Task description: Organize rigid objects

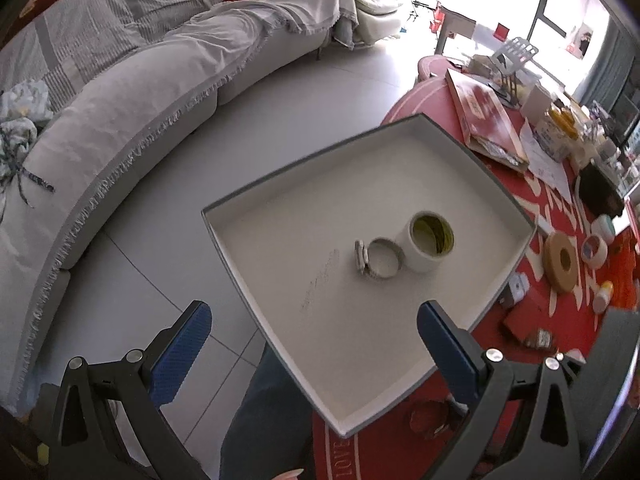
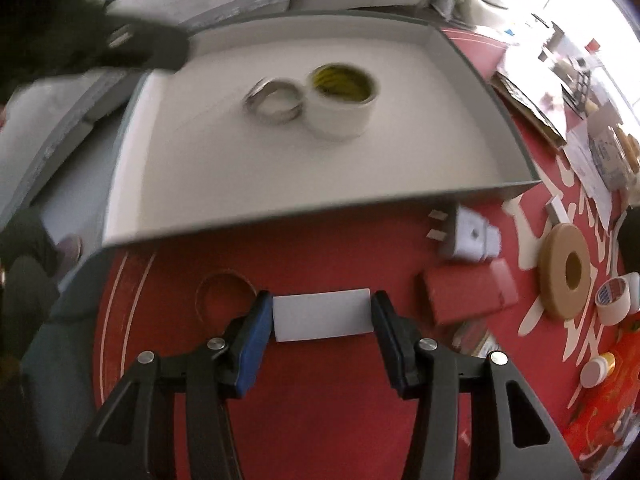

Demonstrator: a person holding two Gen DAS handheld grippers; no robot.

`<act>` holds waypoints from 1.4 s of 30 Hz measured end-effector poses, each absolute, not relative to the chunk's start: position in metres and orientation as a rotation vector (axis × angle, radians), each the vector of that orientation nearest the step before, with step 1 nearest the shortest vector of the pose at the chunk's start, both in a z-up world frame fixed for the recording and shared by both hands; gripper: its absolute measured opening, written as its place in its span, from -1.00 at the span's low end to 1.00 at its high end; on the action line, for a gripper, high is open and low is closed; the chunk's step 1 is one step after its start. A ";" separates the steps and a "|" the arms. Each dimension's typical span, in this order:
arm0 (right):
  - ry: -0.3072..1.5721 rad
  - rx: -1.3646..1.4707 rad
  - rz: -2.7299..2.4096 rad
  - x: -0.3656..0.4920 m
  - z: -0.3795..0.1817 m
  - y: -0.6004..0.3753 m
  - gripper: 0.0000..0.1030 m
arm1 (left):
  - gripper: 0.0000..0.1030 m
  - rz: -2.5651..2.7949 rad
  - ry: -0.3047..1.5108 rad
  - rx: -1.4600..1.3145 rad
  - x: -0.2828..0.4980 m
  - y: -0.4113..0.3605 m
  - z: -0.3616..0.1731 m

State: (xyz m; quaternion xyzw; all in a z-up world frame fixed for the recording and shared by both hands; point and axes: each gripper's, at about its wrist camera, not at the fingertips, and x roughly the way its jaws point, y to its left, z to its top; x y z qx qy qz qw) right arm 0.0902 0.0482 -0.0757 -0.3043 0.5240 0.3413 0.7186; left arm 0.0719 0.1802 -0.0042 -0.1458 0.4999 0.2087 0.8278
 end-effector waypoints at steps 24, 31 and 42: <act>1.295 -0.428 0.377 0.018 -0.077 -0.124 0.03 | 0.99 0.283 1.265 -0.119 0.050 0.036 -0.056; 1.264 -0.321 0.350 0.018 -0.067 -0.146 0.55 | 0.99 0.350 1.281 -0.160 0.062 0.041 -0.069; 1.269 -0.377 0.401 0.024 -0.085 -0.134 0.55 | 1.00 0.327 1.277 -0.220 0.072 0.043 -0.082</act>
